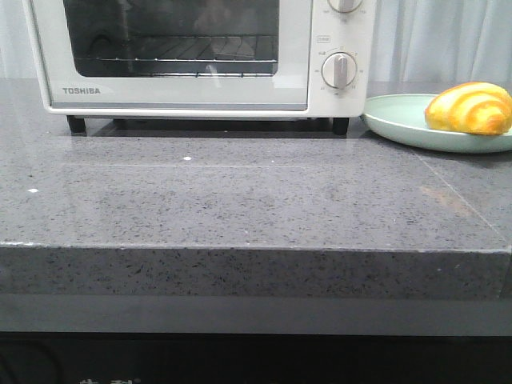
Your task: Put bread in oven
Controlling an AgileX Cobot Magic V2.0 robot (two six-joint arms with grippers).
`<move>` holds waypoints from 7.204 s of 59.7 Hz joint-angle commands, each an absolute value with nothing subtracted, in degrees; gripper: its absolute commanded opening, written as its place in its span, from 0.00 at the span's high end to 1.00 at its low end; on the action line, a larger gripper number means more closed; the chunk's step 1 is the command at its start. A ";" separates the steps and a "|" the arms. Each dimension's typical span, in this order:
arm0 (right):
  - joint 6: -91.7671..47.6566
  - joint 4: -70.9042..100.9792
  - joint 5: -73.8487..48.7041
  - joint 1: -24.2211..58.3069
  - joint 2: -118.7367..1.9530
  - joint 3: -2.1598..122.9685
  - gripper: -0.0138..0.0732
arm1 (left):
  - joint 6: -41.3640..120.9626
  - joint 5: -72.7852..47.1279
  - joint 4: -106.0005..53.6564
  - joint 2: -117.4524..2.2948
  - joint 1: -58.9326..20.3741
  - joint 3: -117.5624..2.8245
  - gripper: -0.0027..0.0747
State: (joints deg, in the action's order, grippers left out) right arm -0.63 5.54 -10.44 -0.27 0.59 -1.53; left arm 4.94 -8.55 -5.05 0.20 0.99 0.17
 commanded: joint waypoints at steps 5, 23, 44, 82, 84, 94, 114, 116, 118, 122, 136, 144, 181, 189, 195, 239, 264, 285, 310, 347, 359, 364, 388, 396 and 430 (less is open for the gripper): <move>-1.20 5.11 -6.11 -0.64 1.87 -1.20 0.92 | 4.87 -4.01 -5.31 1.26 1.15 0.55 0.99; -1.20 5.11 -6.11 -0.64 1.87 -1.20 0.92 | 4.87 -4.01 -5.31 1.26 1.15 0.55 0.99; -1.20 5.11 -6.11 -0.64 1.87 -1.20 0.92 | 4.87 -4.01 -5.31 1.26 1.15 0.55 0.99; -1.20 5.11 -5.10 -0.64 1.86 -1.14 0.92 | 4.87 -1.79 -5.32 1.26 1.15 0.55 0.99; -1.20 5.11 -4.51 -0.64 1.86 -0.94 0.92 | 4.87 -0.85 -5.32 1.26 1.15 0.55 0.99; -0.58 5.50 -6.57 -0.64 1.86 4.82 0.92 | 4.98 3.74 -3.33 1.04 1.15 -3.04 0.99; 0.00 6.93 -19.05 -0.64 -9.69 23.24 0.92 | 4.98 -6.93 -2.39 -17.38 1.15 -21.31 0.99; 0.00 6.93 -19.12 -0.64 -11.32 24.53 0.92 | 4.98 -6.79 -2.39 -20.23 1.15 -22.92 0.99; 0.00 6.93 -19.28 -0.64 -12.47 25.62 0.92 | 4.98 -6.20 -2.39 -22.41 1.15 -24.32 0.99; 0.00 6.93 -19.63 -0.64 -14.69 27.17 0.92 | 5.08 -3.66 -2.39 -27.30 1.15 -26.67 0.99; 0.00 6.97 -16.74 -0.64 -16.22 27.34 0.92 | 5.08 1.54 -1.43 -42.98 -6.96 -37.23 0.99; 0.00 7.04 -16.54 -0.64 -16.22 27.34 0.92 | 5.08 1.54 -1.43 -51.55 -15.69 -44.39 0.99; 0.00 7.09 -20.25 -0.64 -16.22 27.34 0.92 | 5.08 3.98 -2.22 -79.16 -28.23 -67.31 0.99; 0.00 7.09 -20.25 -0.64 -16.22 27.34 0.92 | 5.08 3.75 -2.22 -80.71 -28.23 -67.31 0.99; 0.00 7.09 -20.31 -0.64 -16.22 27.34 0.92 | 5.08 2.56 -2.22 -80.94 -28.23 -67.31 0.99; 0.00 7.09 -20.30 -0.64 -16.22 27.34 0.92 | 5.08 -15.90 -6.65 -66.88 -28.51 -48.23 0.99; 0.00 7.09 -20.24 -0.64 -16.22 27.34 0.92 | 5.08 -10.30 -7.56 -62.78 -28.51 -41.77 0.99; 0.00 7.09 -20.24 -0.64 -16.22 27.34 0.92 | 5.08 -17.68 -7.56 -51.28 -28.37 -41.77 0.99; 0.59 7.47 -20.58 -0.69 -16.61 27.41 0.91 | 4.42 -17.83 -3.75 -41.20 -18.34 -41.63 0.99; 15.26 11.11 -20.77 -0.69 -54.70 44.28 0.51 | 4.42 -14.65 -3.67 -19.40 -3.86 -27.42 0.99; 16.03 21.25 -20.15 -2.06 -66.00 51.86 0.13 | 4.42 -15.04 -3.67 -19.30 -3.86 -27.42 0.99; 16.03 24.97 -20.07 -3.75 -69.07 53.70 0.14 | 4.42 -15.04 -3.67 -19.30 -3.86 -27.42 0.99; 15.22 31.36 -25.20 -5.63 -82.10 62.36 0.14 | 4.42 -15.04 -3.67 -19.30 -3.86 -27.42 0.99; 15.22 31.36 -27.07 -5.63 -84.56 64.04 0.14 | 4.42 -15.04 -3.67 -19.30 -3.86 -27.42 0.99; 11.87 33.15 -30.37 -5.63 -86.52 65.08 0.28 | 4.42 -15.04 -3.67 -19.30 -3.86 -27.42 0.99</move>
